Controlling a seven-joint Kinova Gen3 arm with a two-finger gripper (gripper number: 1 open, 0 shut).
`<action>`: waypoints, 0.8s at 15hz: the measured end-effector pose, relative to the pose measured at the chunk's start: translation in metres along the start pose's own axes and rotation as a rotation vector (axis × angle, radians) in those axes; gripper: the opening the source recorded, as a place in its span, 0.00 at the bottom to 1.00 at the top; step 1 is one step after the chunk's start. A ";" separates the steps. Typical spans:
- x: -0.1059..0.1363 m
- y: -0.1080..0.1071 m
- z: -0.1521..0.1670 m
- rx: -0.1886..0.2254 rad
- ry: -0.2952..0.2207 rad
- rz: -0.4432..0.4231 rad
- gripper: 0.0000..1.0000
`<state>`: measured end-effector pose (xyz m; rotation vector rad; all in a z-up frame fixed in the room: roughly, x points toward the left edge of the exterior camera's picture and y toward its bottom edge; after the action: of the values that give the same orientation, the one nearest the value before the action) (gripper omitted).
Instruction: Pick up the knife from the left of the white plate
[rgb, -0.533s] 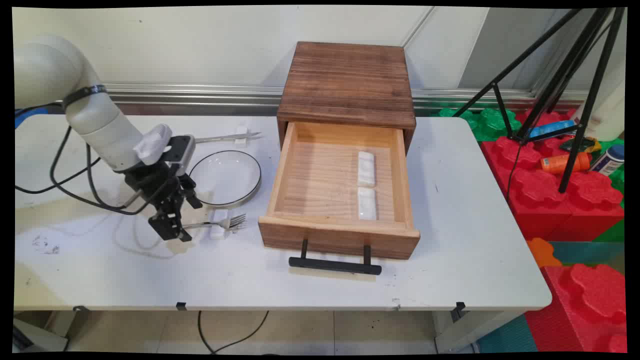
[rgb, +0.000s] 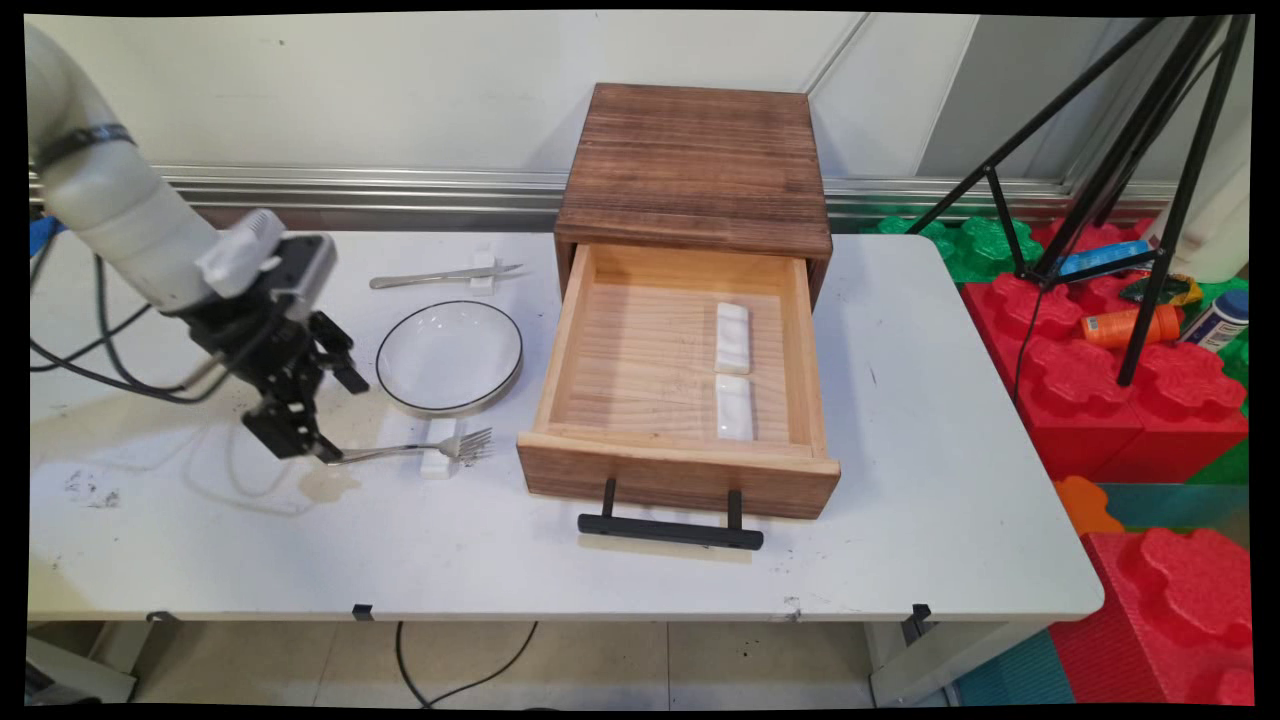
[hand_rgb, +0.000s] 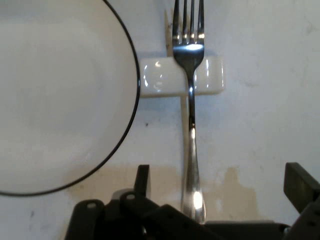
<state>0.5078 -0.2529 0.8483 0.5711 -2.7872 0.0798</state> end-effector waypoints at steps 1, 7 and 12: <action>-0.003 0.000 -0.010 0.007 0.007 -0.002 1.00; -0.018 -0.013 -0.074 0.094 0.047 -0.062 1.00; -0.012 -0.045 -0.112 0.198 0.082 -0.122 1.00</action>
<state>0.5667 -0.2776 0.9515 0.7667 -2.6754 0.3486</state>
